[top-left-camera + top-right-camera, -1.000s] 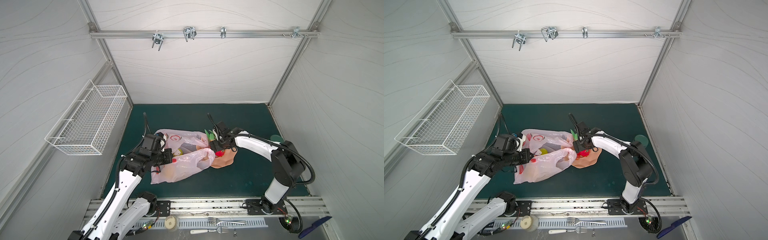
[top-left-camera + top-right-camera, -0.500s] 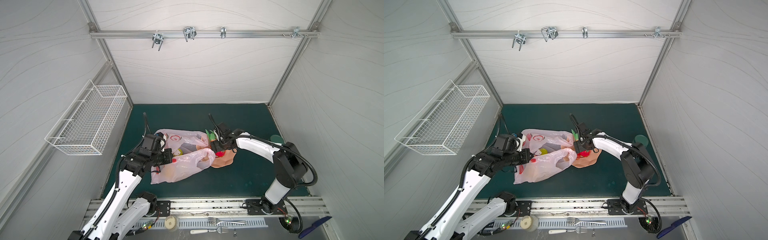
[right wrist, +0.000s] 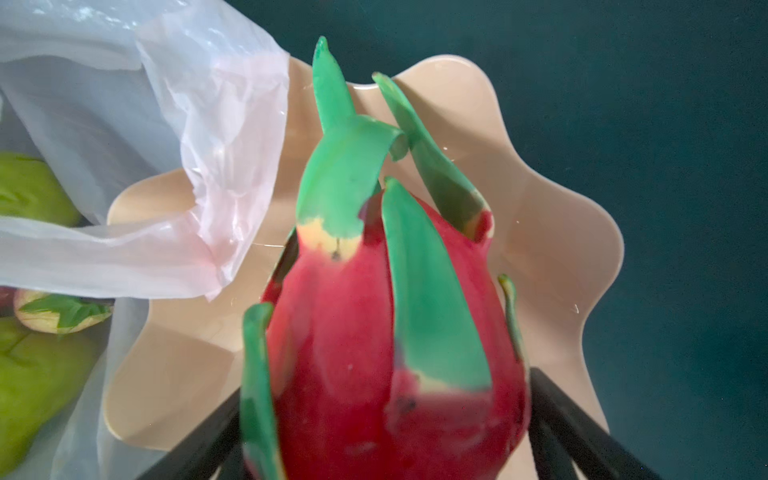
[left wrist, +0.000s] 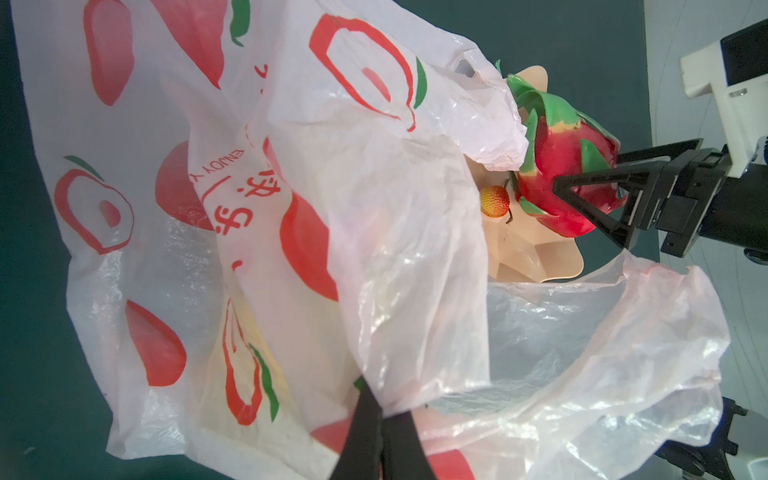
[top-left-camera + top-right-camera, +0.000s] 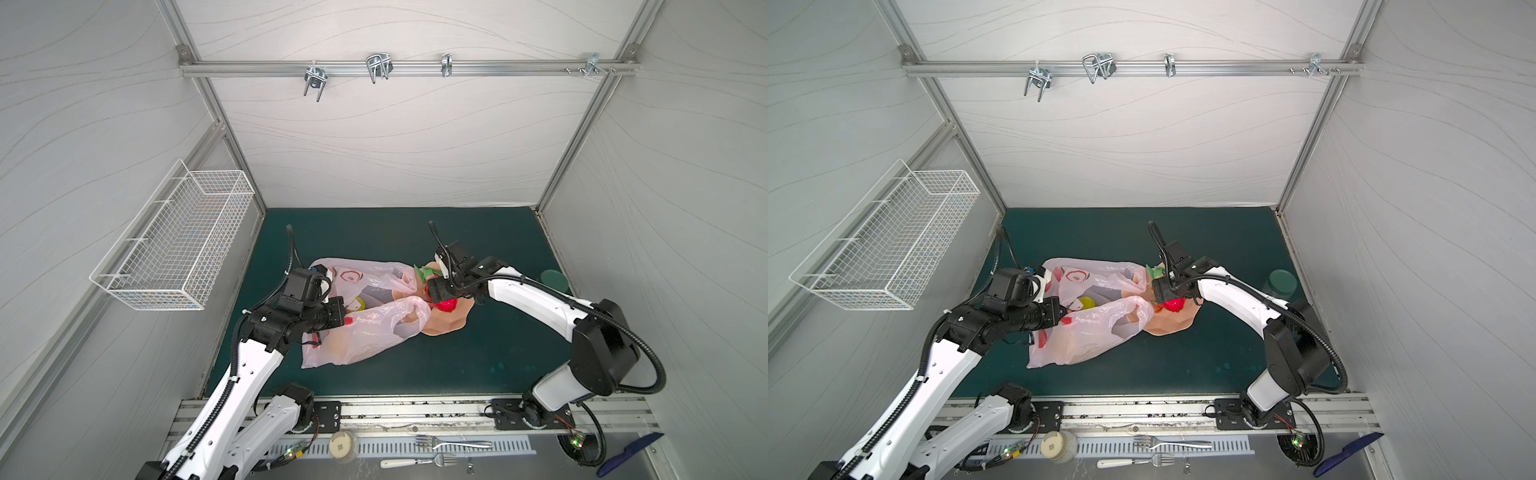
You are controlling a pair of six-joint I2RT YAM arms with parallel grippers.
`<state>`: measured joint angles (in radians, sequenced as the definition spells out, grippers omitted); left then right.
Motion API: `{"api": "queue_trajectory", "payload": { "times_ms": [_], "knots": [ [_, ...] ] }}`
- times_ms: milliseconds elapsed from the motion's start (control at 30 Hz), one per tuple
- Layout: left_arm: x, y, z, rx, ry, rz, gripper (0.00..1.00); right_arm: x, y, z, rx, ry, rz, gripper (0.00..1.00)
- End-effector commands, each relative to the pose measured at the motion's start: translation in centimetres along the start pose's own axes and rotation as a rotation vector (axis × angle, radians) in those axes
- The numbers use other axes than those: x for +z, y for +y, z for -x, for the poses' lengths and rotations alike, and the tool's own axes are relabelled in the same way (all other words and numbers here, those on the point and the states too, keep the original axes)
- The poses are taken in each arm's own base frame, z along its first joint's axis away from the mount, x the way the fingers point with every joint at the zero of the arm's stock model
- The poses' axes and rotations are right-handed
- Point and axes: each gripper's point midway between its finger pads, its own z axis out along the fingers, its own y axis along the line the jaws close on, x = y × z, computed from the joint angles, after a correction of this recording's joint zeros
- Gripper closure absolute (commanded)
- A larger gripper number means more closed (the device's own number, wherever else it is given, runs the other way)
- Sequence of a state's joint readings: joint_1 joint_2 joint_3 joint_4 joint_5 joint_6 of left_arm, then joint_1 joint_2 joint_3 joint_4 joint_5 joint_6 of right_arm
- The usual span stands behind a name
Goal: Place the fruits into the plastic bag
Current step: 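Close the right gripper on the red dragon fruit and adjust grip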
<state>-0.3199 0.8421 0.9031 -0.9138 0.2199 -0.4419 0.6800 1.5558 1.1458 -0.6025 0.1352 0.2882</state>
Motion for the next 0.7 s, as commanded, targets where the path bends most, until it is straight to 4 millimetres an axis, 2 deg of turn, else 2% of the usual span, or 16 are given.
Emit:
{"api": "queue_trajectory", "payload": {
  "times_ms": [0,200,267,333,467,600,667],
  "knots": [
    [-0.2,-0.7,1.2,0.014,-0.04,-0.018,1.0,0.0,0.2,0.2,0.007,-0.003,0.032,0.7],
    [-0.2,-0.7,1.2,0.012,-0.039,-0.017,1.0,1.7,0.0,-1.1,0.01,0.038,0.023,0.7],
    [-0.1,-0.6,1.1,0.012,-0.037,-0.015,1.0,2.4,-0.2,-1.7,0.005,0.057,0.016,0.66],
    [-0.1,-0.6,1.1,0.011,-0.035,-0.015,1.0,3.2,-0.4,-2.3,0.006,0.079,0.005,0.57],
    [-0.1,-0.6,1.1,0.009,-0.035,-0.014,1.0,3.9,-0.7,-2.7,0.007,0.109,-0.016,0.32],
    [-0.1,-0.7,1.2,0.011,-0.036,-0.019,1.0,3.3,-0.4,-1.8,0.006,0.089,-0.011,0.06],
    [-0.1,-0.8,1.2,0.01,-0.037,-0.02,1.0,3.1,-0.1,-1.3,0.007,0.079,0.003,0.01]
  ]
}}
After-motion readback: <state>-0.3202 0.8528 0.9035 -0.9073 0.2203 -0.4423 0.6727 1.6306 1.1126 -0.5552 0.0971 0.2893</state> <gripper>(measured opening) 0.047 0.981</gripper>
